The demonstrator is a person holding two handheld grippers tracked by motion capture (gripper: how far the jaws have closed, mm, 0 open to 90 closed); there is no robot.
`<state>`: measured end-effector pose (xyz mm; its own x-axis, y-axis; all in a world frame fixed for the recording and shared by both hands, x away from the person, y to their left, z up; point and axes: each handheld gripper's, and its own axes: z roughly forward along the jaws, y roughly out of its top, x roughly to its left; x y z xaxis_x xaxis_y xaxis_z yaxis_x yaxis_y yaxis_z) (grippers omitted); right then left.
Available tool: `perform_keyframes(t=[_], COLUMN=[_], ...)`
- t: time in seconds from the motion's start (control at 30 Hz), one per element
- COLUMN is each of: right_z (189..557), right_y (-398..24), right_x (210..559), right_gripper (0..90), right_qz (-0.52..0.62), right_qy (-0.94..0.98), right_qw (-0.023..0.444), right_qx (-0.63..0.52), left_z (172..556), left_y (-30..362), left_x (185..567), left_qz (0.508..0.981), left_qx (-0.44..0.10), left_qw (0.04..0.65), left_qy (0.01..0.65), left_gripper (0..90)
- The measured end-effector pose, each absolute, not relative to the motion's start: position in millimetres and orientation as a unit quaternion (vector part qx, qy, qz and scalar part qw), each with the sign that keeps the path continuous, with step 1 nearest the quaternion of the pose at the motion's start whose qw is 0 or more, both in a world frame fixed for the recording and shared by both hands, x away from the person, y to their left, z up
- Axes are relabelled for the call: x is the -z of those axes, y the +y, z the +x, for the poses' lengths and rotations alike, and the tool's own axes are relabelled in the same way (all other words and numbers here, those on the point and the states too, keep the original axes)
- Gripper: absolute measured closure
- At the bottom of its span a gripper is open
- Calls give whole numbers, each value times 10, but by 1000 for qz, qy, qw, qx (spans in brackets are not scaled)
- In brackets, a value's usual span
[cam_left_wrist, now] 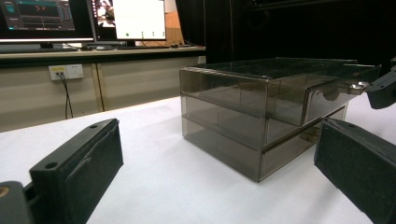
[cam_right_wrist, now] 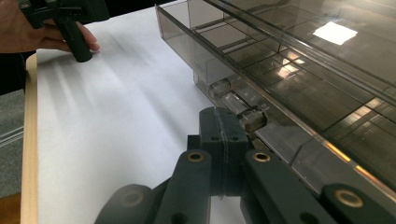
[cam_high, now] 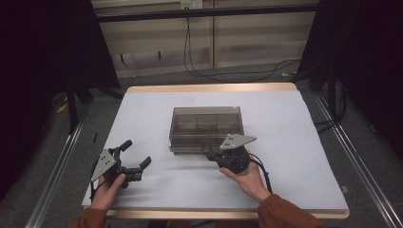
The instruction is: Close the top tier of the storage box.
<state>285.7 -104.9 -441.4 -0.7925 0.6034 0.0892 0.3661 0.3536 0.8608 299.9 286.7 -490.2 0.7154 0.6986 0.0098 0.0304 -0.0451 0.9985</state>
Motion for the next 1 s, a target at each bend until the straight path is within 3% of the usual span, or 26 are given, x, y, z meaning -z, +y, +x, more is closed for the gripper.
perform_keyframes(t=[1.0], right_z=[2979], right_y=[-1079], right_x=[4450], right_gripper=[900], right_qz=[313], right_qy=[799], right_qw=[134], right_qx=[-496], left_z=[3000], left_y=[2867], left_x=[4902], left_qz=[673], left_qx=[-263], left_qw=[636], left_qy=[271], left_gripper=[10])
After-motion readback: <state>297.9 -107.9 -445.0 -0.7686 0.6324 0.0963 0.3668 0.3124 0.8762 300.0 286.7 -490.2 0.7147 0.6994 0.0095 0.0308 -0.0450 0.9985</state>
